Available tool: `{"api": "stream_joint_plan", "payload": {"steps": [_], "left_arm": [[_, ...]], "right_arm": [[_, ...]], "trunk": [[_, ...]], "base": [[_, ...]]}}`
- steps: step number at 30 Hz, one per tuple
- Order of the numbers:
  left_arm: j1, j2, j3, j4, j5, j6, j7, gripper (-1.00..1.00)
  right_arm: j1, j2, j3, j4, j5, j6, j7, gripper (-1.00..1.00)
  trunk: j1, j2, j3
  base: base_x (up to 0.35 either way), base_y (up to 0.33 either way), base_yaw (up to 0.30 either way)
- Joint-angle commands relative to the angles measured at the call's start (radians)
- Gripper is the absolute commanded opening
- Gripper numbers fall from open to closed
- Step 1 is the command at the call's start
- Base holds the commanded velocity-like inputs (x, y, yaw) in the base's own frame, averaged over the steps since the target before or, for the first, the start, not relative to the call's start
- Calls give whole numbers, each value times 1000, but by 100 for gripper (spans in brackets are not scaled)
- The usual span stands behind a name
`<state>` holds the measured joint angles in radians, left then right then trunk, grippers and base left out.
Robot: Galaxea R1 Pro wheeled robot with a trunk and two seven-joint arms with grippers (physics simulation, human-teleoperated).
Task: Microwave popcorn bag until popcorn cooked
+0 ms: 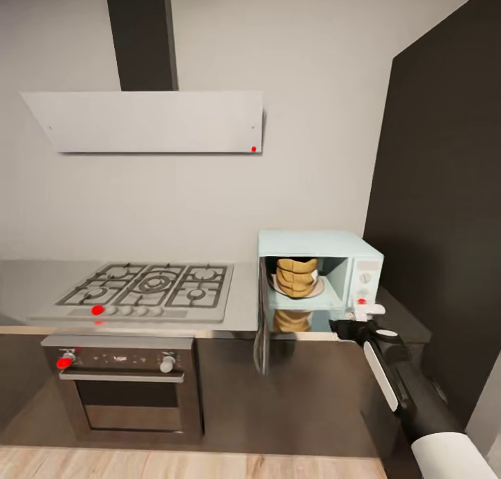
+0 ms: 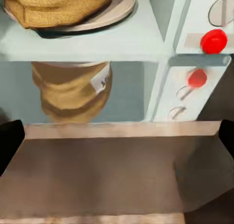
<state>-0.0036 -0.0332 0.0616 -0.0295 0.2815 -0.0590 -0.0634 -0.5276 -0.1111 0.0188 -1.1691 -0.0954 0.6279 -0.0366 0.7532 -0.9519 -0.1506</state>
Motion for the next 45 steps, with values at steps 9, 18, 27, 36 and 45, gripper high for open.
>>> {"api": "stream_joint_plan", "payload": {"steps": [9,18,27,36,45], "left_arm": [[0,1,6,0,7,-2,-4,100],[-1,2,6,0,8,-2,-4,100],[0,2,6,0,8,-2,-4,100],[-1,2,7,0,9,-2,-4,100],[0,7,2,-107,2,0,-4,100]], "right_arm": [[295,-81,4,-23,-6,30,42,100],[340,-73,10,560,1,-177,41,100],[340,-61,12,904,2,-438,41,100],[340,-58,90,1104,-16,-493,24,100],[340,-58,92,1152,-8,-530,34,100]], "trunk": [[0,-1,-1],[0,-1,-1],[0,-1,-1],[0,-1,-3],[0,-1,-17]], "base": [[-229,-120,0],[-16,-4,0],[0,0,0],[0,0,-18],[0,0,-95]]}}
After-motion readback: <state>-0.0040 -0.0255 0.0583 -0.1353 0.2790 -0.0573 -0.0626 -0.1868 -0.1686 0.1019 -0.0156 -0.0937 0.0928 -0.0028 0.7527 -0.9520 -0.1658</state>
